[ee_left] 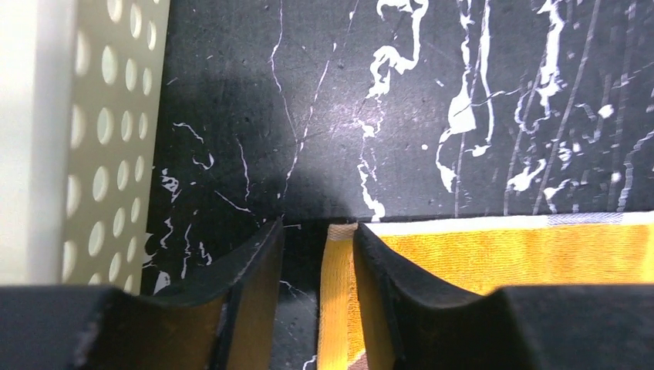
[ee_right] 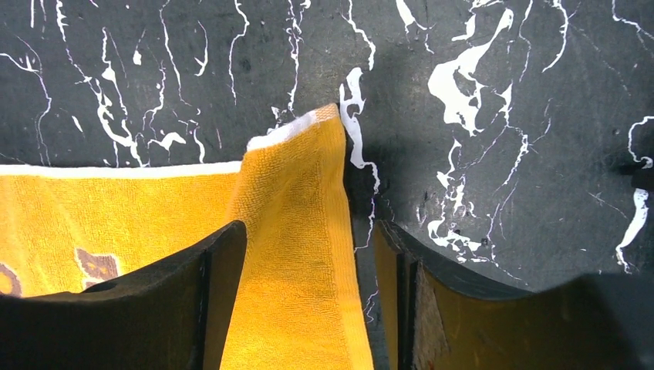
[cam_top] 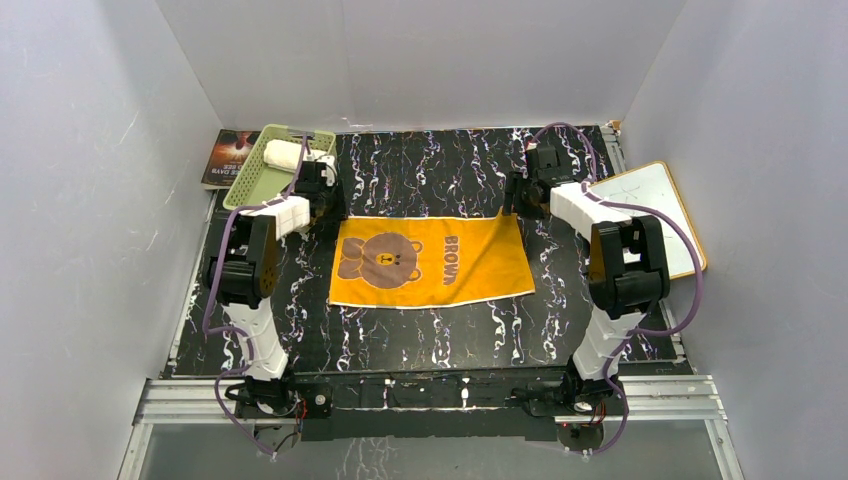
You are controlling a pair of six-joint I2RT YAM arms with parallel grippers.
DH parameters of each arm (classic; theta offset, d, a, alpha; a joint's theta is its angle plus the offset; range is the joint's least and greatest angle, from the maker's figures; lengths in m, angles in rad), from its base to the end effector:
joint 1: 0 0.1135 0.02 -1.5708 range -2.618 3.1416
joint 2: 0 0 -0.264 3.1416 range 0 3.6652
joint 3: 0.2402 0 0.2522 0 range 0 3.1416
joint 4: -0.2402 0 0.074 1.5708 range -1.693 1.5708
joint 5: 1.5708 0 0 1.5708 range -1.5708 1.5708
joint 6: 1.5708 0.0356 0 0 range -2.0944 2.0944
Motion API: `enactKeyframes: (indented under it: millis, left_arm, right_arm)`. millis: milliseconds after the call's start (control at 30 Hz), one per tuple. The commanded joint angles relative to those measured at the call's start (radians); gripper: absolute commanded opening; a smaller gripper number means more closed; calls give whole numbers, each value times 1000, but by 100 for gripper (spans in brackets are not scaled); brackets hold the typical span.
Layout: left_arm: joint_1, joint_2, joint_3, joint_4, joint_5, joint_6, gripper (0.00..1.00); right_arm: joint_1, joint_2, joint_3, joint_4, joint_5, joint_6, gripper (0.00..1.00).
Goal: Roll the towels
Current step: Flatten out the towel at the center of the board.
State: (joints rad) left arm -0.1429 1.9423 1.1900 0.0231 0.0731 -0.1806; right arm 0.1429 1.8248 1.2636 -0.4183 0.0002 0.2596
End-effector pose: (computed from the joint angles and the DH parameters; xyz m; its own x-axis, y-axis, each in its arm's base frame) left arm 0.4127 -0.0620 0.1630 -0.6839 -0.0826 -0.7248 0.0743 0.9805 -0.1818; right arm 0.3828 0.0551 0.1985 -0.8307 0.1398 -0.5388 0.0734 0.9870 0.1429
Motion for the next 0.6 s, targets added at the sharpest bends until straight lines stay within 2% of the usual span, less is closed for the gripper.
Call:
enactKeyframes:
  millis: [0, 67, 133, 233, 400, 567]
  left_arm:
    - [-41, 34, 6, -97, -136, 82, 31]
    - [-42, 36, 5, -111, -156, 90, 18]
    - [-43, 32, 3, -115, -162, 92, 0]
    - [-42, 7, -1, -118, -144, 77, 0]
    - [-35, -68, 58, -158, -142, 46, 0]
    - [-23, -124, 133, -216, -163, 58, 0]
  right_arm:
    - [-12, -76, 19, 42, -3, -12, 60]
    - [-13, -77, 23, 38, -3, -11, 60]
    - [-15, -78, 24, 34, -2, -11, 61]
    - [-23, -111, 21, 34, 0, -10, 61]
    - [-42, -76, 14, 59, -26, -3, 60]
    - [-43, 45, 86, 30, 8, -26, 49]
